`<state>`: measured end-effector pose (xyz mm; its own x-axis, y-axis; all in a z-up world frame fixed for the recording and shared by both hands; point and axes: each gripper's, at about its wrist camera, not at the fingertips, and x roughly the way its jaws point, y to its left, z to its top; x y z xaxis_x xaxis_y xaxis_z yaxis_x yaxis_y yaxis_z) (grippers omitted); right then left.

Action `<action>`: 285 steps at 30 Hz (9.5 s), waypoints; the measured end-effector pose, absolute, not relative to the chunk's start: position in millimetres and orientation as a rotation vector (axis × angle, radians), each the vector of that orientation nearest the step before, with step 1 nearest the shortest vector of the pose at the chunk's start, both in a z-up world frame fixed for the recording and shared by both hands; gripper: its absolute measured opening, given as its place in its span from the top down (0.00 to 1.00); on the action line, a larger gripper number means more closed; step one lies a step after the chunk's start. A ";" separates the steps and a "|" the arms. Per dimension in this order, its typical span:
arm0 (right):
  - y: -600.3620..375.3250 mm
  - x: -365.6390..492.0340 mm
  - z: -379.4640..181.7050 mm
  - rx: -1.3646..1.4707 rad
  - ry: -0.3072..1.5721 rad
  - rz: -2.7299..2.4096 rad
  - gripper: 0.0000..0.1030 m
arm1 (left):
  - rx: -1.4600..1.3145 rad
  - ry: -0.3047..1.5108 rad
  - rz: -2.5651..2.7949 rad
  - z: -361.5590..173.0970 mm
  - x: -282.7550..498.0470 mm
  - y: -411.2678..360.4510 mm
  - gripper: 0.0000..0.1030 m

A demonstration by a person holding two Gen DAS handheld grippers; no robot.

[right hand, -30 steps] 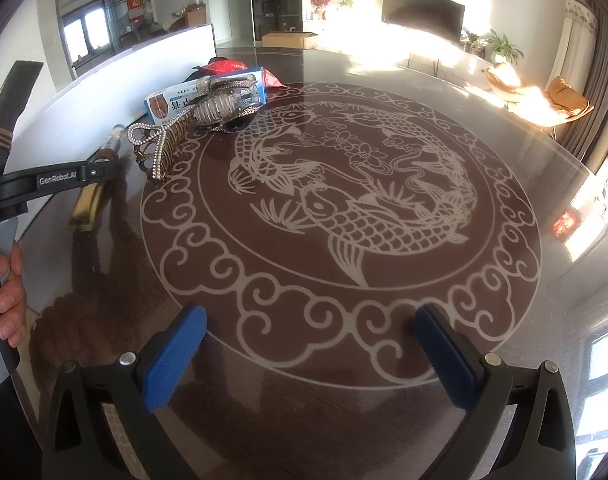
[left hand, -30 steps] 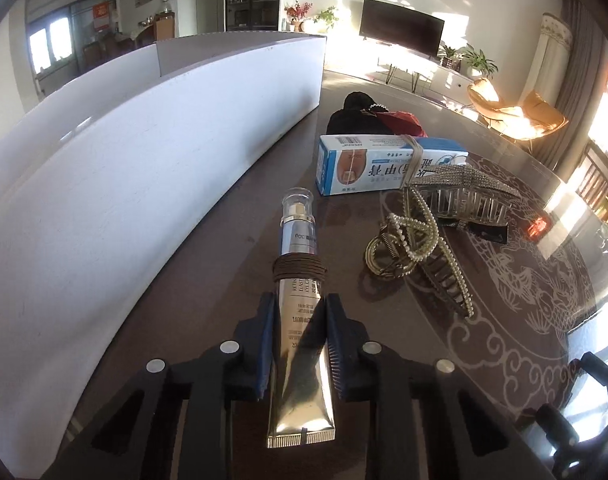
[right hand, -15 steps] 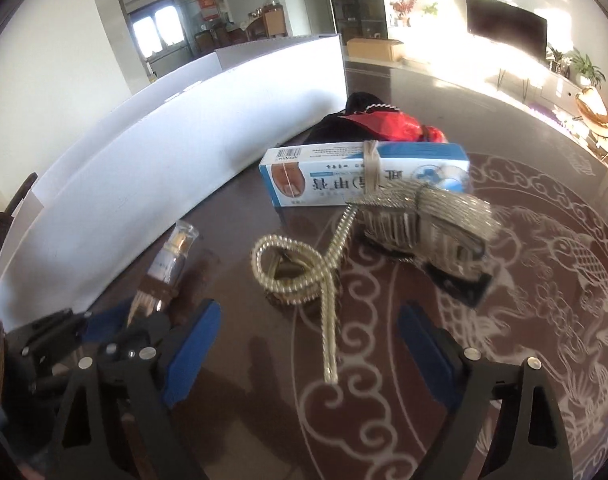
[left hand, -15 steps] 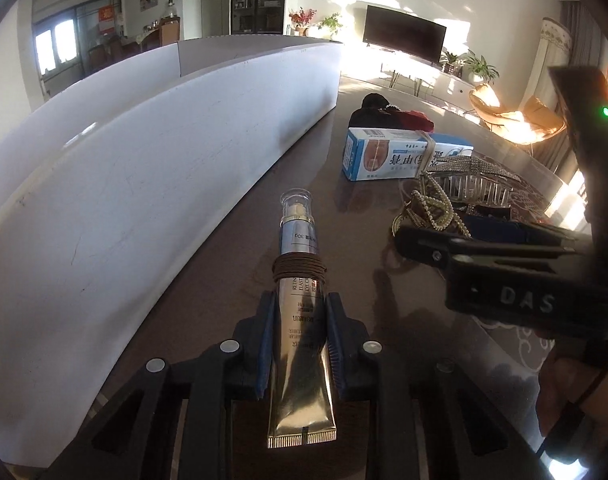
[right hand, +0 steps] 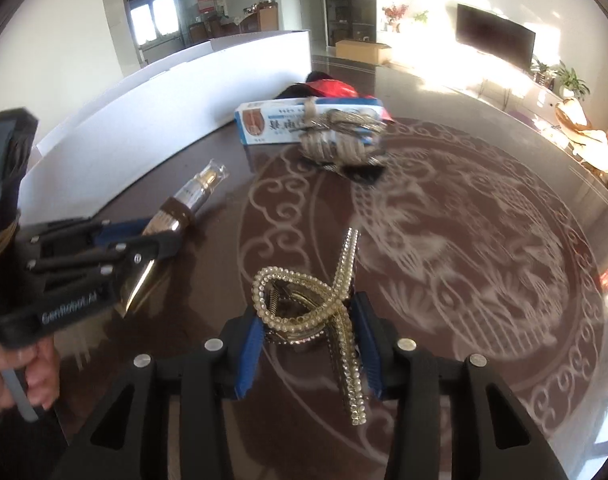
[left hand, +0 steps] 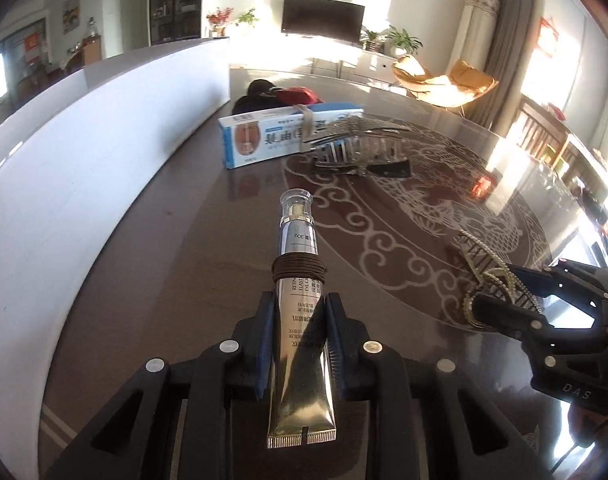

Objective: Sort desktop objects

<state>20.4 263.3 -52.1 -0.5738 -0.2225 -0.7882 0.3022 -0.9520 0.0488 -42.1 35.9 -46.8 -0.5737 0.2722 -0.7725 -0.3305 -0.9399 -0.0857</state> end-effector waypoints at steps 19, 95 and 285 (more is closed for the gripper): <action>305.0 60.9 -67.0 1.376 0.111 -2.677 0.00 | -1.280 0.191 2.583 -48.0 -37.3 45.1 0.22; 18.5 -135.1 48.1 1.033 -0.038 -2.322 0.24 | -1.339 -0.650 3.048 47.9 -95.0 -223.0 0.26; 167.1 -296.4 -43.5 1.374 0.050 -2.605 0.22 | -1.391 -0.795 2.885 35.8 -73.9 -235.9 0.08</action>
